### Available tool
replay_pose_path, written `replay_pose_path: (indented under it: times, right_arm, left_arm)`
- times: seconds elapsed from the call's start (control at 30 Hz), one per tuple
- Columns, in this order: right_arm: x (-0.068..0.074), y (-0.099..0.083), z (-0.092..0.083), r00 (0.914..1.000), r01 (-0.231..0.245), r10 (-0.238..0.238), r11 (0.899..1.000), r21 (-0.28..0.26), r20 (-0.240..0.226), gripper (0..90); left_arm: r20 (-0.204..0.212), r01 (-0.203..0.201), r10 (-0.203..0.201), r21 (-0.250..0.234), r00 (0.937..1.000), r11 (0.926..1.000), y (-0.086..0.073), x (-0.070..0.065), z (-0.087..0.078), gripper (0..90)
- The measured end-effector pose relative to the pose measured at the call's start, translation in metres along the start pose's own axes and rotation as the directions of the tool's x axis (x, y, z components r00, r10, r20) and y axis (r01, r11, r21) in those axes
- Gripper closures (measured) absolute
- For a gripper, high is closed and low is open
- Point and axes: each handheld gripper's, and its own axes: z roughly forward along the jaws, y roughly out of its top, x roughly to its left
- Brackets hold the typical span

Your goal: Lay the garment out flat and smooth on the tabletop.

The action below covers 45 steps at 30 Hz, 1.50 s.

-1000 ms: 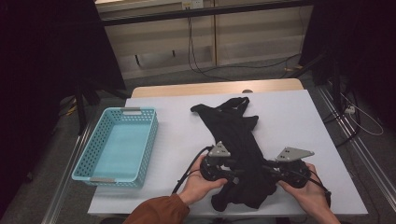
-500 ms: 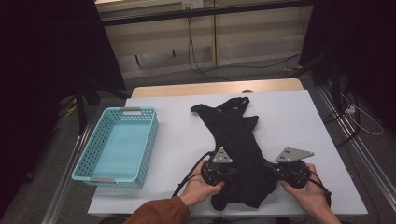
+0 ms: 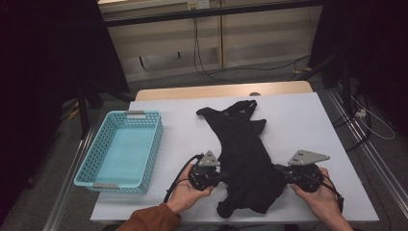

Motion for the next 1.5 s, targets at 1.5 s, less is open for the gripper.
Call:
replay_pose_path:
  times: [1.5]
  right_arm:
    - [-0.042,0.020,0.009,0.9961,-0.047,0.051,0.997,-0.059,0.072,75.0]
  left_arm:
    - [-0.086,0.108,-0.121,-0.134,0.9890,0.9851,-0.012,0.041,-0.051,74.2]
